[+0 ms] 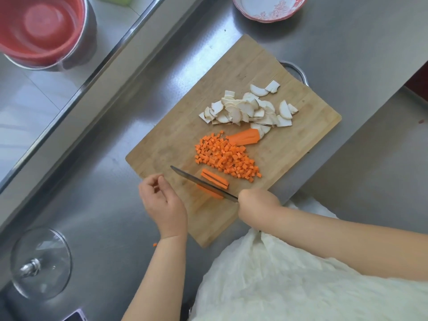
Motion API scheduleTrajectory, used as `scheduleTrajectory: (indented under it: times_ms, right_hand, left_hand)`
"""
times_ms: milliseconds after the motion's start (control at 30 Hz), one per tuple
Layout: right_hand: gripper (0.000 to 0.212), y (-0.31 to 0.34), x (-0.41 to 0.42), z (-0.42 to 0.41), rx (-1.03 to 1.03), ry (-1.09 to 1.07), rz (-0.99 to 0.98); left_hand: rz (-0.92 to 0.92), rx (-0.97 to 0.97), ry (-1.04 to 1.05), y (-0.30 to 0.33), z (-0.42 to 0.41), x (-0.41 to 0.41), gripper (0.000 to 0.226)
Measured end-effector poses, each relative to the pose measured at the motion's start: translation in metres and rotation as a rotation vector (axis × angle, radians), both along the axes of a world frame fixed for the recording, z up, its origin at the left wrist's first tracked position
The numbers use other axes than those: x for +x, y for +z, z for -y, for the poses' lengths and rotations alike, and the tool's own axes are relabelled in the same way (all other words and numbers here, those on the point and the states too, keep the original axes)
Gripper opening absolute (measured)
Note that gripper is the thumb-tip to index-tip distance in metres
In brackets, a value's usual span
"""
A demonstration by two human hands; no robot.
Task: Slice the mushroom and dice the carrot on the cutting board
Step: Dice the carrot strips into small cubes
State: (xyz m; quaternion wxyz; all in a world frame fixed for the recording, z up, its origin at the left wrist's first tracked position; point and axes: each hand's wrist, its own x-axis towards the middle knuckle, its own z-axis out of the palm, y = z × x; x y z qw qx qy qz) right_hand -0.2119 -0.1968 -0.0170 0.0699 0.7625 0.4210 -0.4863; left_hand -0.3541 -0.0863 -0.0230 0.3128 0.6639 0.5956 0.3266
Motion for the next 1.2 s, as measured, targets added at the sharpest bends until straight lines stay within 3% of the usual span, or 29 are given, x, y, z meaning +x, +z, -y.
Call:
scheduleTrajectory:
  times_ms: [67, 100, 233, 300, 400, 600, 733, 800, 867, 933, 1000, 1033, 1100, 1200]
  right_hand:
    - [0.018, 0.0, 0.001, 0.0, 0.011, 0.032, -0.03]
    - [0.017, -0.001, 0.0, 0.0, 0.01, 0.053, -0.03]
    - [0.021, 0.0, -0.009, -0.001, -0.021, 0.178, 0.035]
    - [0.023, 0.002, -0.01, -0.002, -0.01, 0.133, 0.055]
    - [0.021, 0.004, -0.008, -0.003, 0.02, 0.138, 0.054]
    - [0.021, 0.007, -0.007, -0.003, 0.055, 0.112, 0.085]
    - [0.02, 0.014, -0.004, -0.004, 0.099, 0.08, 0.084]
    - [0.019, 0.015, 0.0, -0.004, 0.107, 0.034, 0.052]
    - [0.022, 0.015, 0.005, -0.002, 0.135, -0.04, 0.011]
    - [0.028, 0.015, 0.009, -0.001, 0.147, -0.112, -0.027]
    - [0.029, 0.014, 0.012, 0.0, 0.157, -0.173, -0.04]
    - [0.029, 0.014, 0.013, 0.001, 0.163, -0.201, -0.042]
    - [0.03, 0.013, 0.016, 0.002, 0.172, -0.252, -0.041]
    - [0.03, 0.016, 0.021, 0.003, 0.188, -0.32, -0.057]
  left_hand:
    - [-0.124, 0.089, -0.316, 0.035, -0.028, 0.025, 0.013]
    - [-0.288, 0.011, -0.514, 0.049, -0.04, 0.043, 0.023]
    - [-1.142, -0.691, -1.149, 0.045, -0.05, 0.109, 0.066]
    - [-1.339, -0.877, -1.263, 0.024, -0.041, 0.117, 0.072]
    - [-1.422, -0.969, -1.277, 0.004, -0.032, 0.116, 0.067]
    - [-1.444, -1.054, -1.291, -0.003, -0.031, 0.12, 0.066]
    - [-1.394, -0.972, -1.267, 0.018, -0.034, 0.122, 0.066]
    - [-1.26, -0.765, -1.206, 0.037, -0.038, 0.125, 0.066]
    - [-0.89, -0.41, -1.064, 0.051, -0.045, 0.119, 0.054]
    - [-0.436, 0.044, -0.791, 0.062, -0.048, 0.1, 0.043]
    - [-0.146, 0.421, -0.528, 0.06, -0.046, 0.072, 0.035]
    - [-0.084, 0.515, -0.467, 0.051, -0.042, 0.058, 0.031]
    - [-0.107, 0.544, -0.539, 0.021, -0.035, 0.028, 0.024]
    - [-0.416, 0.44, -0.873, -0.026, -0.021, -0.007, 0.02]
